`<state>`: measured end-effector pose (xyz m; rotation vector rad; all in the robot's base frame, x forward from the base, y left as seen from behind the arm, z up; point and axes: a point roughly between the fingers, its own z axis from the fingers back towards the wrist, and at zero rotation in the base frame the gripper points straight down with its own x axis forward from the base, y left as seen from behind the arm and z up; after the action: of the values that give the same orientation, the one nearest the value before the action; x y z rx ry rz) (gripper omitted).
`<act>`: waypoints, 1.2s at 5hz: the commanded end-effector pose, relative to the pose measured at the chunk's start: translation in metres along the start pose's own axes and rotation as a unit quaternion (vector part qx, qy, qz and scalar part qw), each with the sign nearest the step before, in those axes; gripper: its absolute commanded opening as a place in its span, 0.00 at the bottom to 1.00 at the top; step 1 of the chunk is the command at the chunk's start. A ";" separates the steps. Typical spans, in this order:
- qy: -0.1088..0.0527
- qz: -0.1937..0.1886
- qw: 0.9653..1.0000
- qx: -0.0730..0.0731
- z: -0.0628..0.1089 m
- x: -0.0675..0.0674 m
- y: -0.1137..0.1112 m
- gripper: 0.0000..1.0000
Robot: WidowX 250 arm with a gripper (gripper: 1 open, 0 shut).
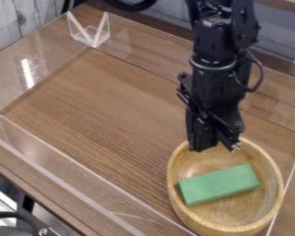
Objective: Remove the green block from the brown bowl and put it on the table
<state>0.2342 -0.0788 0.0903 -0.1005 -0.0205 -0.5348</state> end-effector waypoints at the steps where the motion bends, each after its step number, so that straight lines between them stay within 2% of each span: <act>1: -0.009 -0.021 1.000 0.002 0.001 0.002 -0.003 0.00; 6: -0.009 -0.079 0.997 0.005 -0.003 0.000 -0.011 0.00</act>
<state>0.2267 -0.0876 0.0817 -0.0990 -0.0175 -0.6846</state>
